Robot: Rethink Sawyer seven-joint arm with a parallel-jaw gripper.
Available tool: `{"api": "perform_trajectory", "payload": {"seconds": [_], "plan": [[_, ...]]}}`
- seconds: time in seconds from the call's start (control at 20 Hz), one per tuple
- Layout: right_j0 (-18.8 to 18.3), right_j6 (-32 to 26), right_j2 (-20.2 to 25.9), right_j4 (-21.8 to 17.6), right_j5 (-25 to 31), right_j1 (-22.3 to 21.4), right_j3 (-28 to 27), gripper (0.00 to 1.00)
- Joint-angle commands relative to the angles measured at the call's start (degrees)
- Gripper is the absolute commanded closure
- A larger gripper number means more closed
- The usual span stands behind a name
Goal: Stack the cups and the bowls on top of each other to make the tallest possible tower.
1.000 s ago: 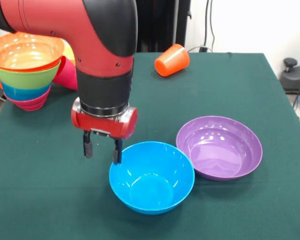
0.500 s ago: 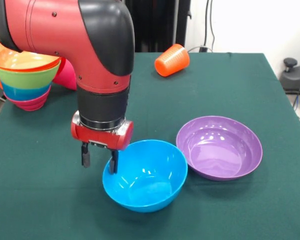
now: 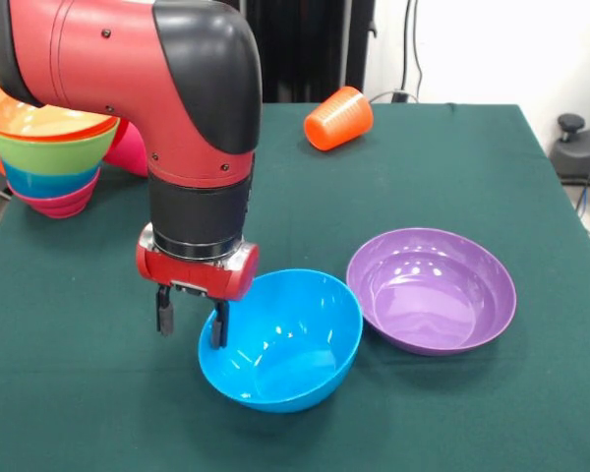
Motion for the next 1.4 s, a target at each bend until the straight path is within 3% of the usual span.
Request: {"api": "perform_trajectory", "payload": {"seconds": [0.05,0.55,1.4], "plan": [[1.14,3.63,2.81,1.07,-1.74,0.24,-0.78,0.00],[1.50,4.05,3.97,4.46,0.72,-3.27,1.53,0.00],[2.53,4.03,3.47,6.25,-3.03,-0.71,-0.33,0.00]]}}
